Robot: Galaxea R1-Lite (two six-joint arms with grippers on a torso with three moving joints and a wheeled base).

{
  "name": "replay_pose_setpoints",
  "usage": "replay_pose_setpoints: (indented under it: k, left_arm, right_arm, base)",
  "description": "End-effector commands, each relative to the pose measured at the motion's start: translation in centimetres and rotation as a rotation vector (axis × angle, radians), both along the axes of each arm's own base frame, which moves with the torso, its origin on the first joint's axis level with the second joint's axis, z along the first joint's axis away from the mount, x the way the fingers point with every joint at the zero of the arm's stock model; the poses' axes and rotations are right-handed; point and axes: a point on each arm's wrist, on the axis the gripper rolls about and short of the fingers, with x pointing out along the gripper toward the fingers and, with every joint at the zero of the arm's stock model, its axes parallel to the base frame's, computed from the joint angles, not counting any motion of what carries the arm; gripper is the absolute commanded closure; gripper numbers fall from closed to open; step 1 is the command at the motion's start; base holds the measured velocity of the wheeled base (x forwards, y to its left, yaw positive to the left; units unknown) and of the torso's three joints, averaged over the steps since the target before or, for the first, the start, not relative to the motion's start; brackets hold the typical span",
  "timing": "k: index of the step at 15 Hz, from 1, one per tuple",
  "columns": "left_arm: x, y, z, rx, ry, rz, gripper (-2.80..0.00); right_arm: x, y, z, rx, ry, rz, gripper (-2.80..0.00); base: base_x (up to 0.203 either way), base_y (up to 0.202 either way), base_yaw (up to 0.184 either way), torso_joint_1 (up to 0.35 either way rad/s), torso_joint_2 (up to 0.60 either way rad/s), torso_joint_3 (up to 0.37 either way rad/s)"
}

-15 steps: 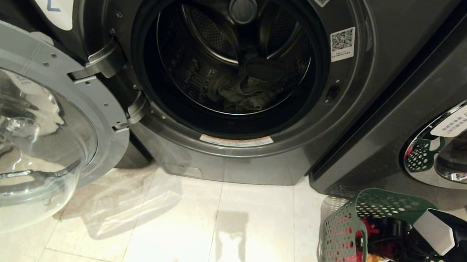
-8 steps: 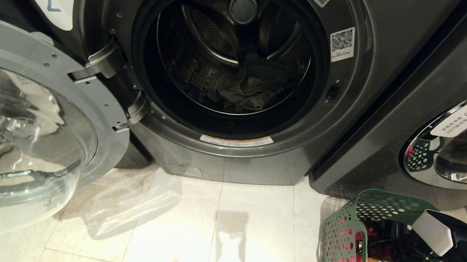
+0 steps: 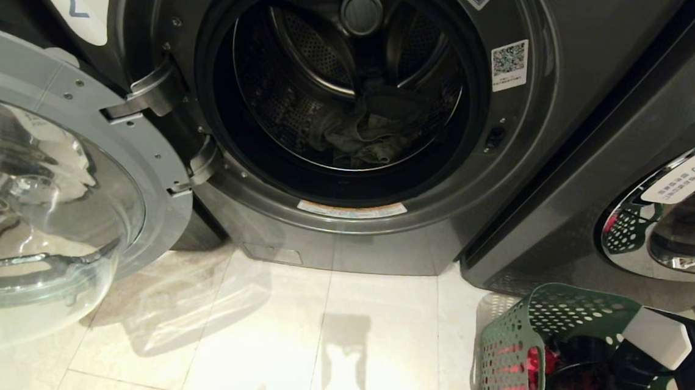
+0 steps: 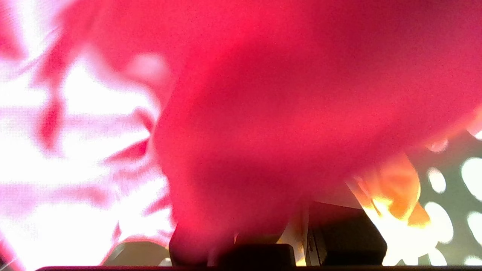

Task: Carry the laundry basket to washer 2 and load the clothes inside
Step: Place the clothes into the washing machine

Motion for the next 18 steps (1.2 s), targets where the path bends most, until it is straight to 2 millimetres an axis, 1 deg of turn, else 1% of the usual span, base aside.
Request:
replay_pose_setpoints:
  k: [1,3,4,9,11,13,15,18]
  left_arm:
    - [0.1,0.0,-0.3,0.000,0.010,0.000,0.00]
    - [0.1,0.0,-0.3,0.000,0.009,0.000,0.00]
    - [0.1,0.0,-0.3,0.000,0.009,0.000,0.00]
    - [0.1,0.0,-0.3,0.000,0.010,0.000,0.00]
    - [0.1,0.0,-0.3,0.000,0.009,0.000,0.00]
    - [0.1,0.0,-0.3,0.000,0.010,0.000,0.00]
    - [0.1,0.0,-0.3,0.000,0.010,0.000,0.00]
    - [0.1,0.0,-0.3,0.000,0.010,0.000,0.00]
  right_arm:
    - [0.3,-0.1,4.0,-0.008,-0.053,0.001,0.00]
    - [0.1,-0.2,7.2,-0.010,-0.089,0.000,0.00]
    - [-0.5,-0.1,8.9,-0.009,-0.094,0.000,0.00]
    - [-5.4,1.8,17.3,-0.018,-0.145,0.015,0.00]
    - [-8.0,2.8,20.7,-0.034,-0.181,0.022,0.00]
    - [-11.4,4.1,24.0,-0.058,-0.225,0.031,0.00]
    - [-15.1,5.5,26.6,-0.100,-0.285,0.044,0.00]
    - [-20.1,7.2,30.3,-0.225,-0.442,0.048,0.00]
  base:
    - [0.000,0.000,0.000,0.000,0.00,0.000]
    - [0.000,0.000,0.000,0.000,0.00,0.000]
    - [0.000,0.000,0.000,0.000,0.00,0.000]
    - [0.000,0.000,0.000,0.000,0.00,0.000]
    - [0.000,0.000,0.000,0.000,0.00,0.000]
    - [0.000,0.000,0.000,0.000,0.00,0.000]
    - [0.000,0.000,0.000,0.000,0.00,0.000]
    - [0.000,0.000,0.000,0.000,0.00,0.000]
